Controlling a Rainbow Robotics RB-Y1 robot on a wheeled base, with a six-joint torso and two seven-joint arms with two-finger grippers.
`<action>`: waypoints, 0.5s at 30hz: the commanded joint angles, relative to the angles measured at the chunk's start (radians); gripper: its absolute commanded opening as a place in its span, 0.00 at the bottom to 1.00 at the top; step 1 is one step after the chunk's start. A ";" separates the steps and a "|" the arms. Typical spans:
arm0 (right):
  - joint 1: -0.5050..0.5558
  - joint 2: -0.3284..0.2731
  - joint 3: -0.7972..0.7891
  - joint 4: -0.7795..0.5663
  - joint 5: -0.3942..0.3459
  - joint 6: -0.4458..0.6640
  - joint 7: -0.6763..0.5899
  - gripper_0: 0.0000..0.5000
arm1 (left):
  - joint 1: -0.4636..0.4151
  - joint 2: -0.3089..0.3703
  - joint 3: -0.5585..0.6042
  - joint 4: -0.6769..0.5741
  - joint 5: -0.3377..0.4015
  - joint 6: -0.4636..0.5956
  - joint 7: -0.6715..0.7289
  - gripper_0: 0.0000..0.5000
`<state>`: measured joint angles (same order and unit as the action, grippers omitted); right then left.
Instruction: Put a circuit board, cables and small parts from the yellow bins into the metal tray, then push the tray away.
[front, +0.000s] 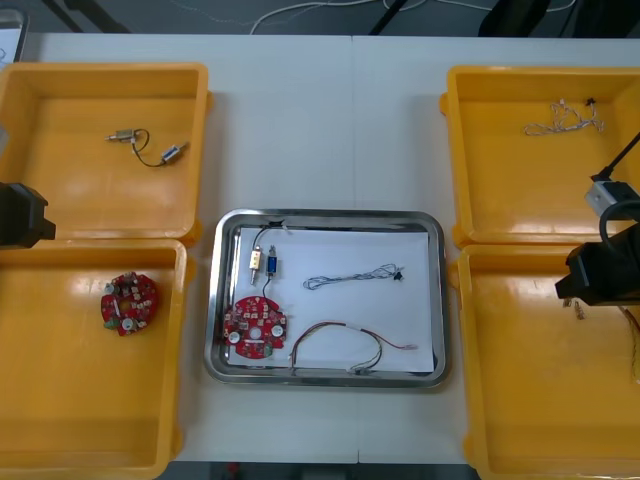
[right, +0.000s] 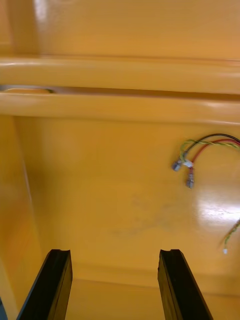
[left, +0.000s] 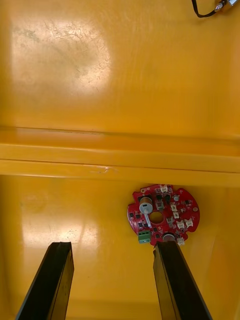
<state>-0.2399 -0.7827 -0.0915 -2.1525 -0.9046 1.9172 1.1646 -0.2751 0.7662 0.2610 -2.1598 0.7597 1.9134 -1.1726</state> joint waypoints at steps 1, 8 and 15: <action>-0.084 -0.036 0.119 -0.041 -0.019 0.003 -0.033 1.00 | 0.019 0.042 0.035 -0.038 0.001 0.006 -0.068 0.94; -0.157 -0.030 0.282 -0.099 -0.028 -0.004 -0.011 1.00 | 0.033 0.042 0.040 -0.049 -0.002 0.006 -0.070 0.95; -0.234 0.002 0.406 -0.136 -0.030 -0.004 0.010 1.00 | 0.033 0.042 0.040 -0.049 -0.002 0.006 -0.068 0.95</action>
<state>-0.4161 -0.7831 0.2627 -2.2491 -0.9249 1.9163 1.1648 -0.2635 0.7664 0.2695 -2.1736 0.7597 1.9135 -1.1726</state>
